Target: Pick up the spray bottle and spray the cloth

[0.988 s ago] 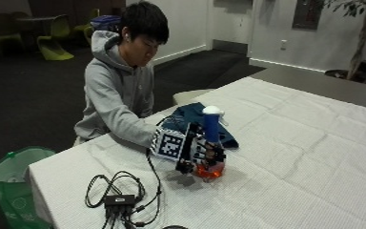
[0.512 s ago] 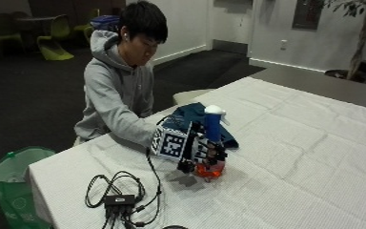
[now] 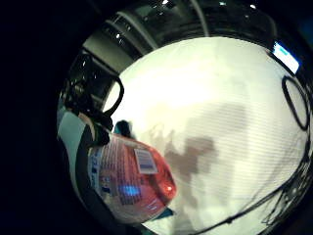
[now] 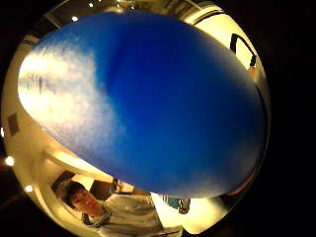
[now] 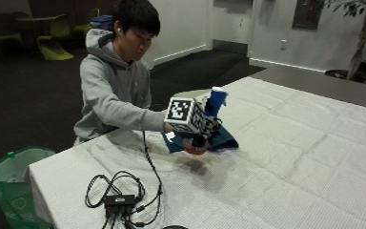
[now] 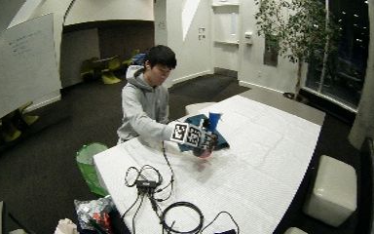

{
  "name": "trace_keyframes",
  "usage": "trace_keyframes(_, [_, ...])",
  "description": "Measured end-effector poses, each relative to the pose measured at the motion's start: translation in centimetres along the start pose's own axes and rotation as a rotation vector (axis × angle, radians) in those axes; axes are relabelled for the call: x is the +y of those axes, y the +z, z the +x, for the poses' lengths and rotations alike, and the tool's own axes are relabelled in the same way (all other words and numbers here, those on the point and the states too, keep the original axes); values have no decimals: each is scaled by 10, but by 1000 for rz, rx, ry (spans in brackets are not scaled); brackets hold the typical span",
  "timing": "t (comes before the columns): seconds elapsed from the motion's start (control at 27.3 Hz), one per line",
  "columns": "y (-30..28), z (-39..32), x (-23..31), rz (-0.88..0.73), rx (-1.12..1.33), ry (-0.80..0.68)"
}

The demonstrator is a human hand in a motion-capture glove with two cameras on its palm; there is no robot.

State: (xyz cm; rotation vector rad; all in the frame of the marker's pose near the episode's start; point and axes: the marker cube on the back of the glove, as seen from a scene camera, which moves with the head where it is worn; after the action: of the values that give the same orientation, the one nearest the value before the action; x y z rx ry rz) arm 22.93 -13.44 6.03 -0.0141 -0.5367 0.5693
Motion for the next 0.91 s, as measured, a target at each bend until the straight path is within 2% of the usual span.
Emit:
trace_keyframes(0.37, [-12,-69,29,-369,326,-94])
trace_keyframes(0.66, [-29,-120,42,-575,589,-155])
trace_keyframes(0.91, [-6,-138,60,-699,794,-165])
